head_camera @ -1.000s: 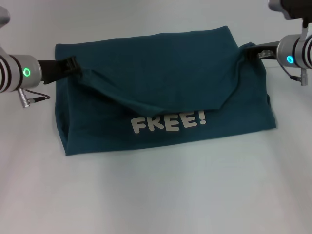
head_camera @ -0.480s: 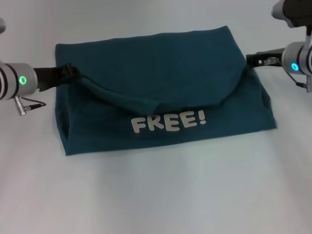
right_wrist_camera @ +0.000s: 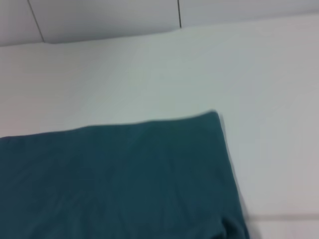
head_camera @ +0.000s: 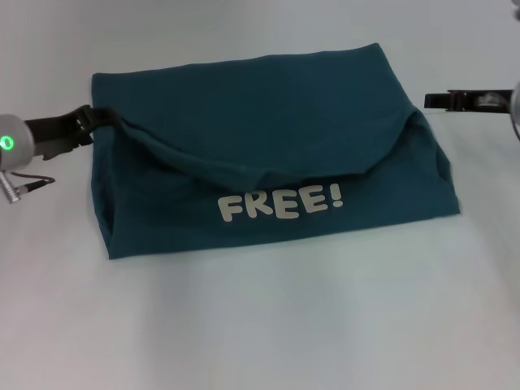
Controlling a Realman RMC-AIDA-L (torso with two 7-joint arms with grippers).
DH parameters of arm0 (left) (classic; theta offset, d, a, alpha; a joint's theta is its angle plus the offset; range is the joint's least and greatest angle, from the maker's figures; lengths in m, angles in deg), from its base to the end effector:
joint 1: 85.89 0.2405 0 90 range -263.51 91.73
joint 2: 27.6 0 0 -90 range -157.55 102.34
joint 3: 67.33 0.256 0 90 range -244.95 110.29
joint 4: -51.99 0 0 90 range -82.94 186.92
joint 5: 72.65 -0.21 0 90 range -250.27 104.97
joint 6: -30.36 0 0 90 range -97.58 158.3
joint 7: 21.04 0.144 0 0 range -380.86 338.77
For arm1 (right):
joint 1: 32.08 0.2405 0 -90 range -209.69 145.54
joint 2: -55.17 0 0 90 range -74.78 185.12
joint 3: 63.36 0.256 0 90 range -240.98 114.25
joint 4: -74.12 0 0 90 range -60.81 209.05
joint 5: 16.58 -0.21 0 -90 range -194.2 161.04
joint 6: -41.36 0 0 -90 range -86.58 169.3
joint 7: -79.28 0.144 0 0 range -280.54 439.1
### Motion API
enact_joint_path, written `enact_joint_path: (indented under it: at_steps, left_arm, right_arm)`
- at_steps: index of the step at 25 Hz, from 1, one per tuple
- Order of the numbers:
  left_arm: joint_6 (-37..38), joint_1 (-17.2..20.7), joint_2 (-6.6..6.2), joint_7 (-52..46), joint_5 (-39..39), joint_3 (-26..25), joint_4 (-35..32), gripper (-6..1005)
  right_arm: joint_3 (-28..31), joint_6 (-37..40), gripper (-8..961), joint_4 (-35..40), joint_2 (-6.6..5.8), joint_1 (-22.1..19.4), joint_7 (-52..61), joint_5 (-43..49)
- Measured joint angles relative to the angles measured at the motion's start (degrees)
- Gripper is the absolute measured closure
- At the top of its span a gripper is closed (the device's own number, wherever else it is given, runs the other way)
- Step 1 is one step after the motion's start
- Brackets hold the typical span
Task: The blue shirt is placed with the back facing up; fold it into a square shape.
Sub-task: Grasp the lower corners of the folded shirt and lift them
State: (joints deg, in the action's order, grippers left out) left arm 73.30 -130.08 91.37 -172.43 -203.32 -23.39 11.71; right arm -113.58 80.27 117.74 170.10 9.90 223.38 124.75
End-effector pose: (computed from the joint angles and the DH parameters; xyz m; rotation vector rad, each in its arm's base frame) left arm -0.2460 0.4640 0.0325 -1.7195 -1.5907 -0.6181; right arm 0.2712 0.4695 0.0737 -1.7999 1.2004 0.2736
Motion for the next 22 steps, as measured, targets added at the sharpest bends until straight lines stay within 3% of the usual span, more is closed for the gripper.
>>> enact_joint_path:
  at_steps: [2,4,7,12,15,18,22]
  left_arm:
    - [2.2,2.2,0.59,0.0,2.0,-0.3,-2.5,379]
    - [5.5,4.4,0.72,0.4,5.2,-0.3,-3.7,370]
    - [9.2,6.5,0.57,1.2,8.6,-0.3,-3.8,357]
    - [16.7,10.4,0.38,3.6,13.2,-0.3,-3.9,366]
    - [19.5,12.1,0.15,5.9,13.7,-1.0,-3.7,367]
    - [20.5,13.4,0.23,9.3,13.7,-3.2,-2.4,365]
    - [20.6,14.2,0.48,13.8,13.7,-4.0,-1.6,363]
  right_arm:
    - [1.9,6.3,213,3.9,0.54,-2.4,0.3,-1.0]
    - [3.4,12.7,196,6.6,0.82,-4.5,0.2,-2.8]
    - [6.4,25.5,171,6.8,0.2,-8.0,-1.5,-10.3]
    - [13.0,34.7,129,2.2,-0.63,-11.3,-6.9,-20.8]
    - [17.5,39.5,162,-3.7,-2.34,-13.2,-13.0,-26.9]
    - [17.3,41.6,223,-6.5,-3.96,-13.9,-15.3,-26.8]
    - [17.3,42.1,242,-7.2,-4.32,-14.2,-15.8,-25.2]
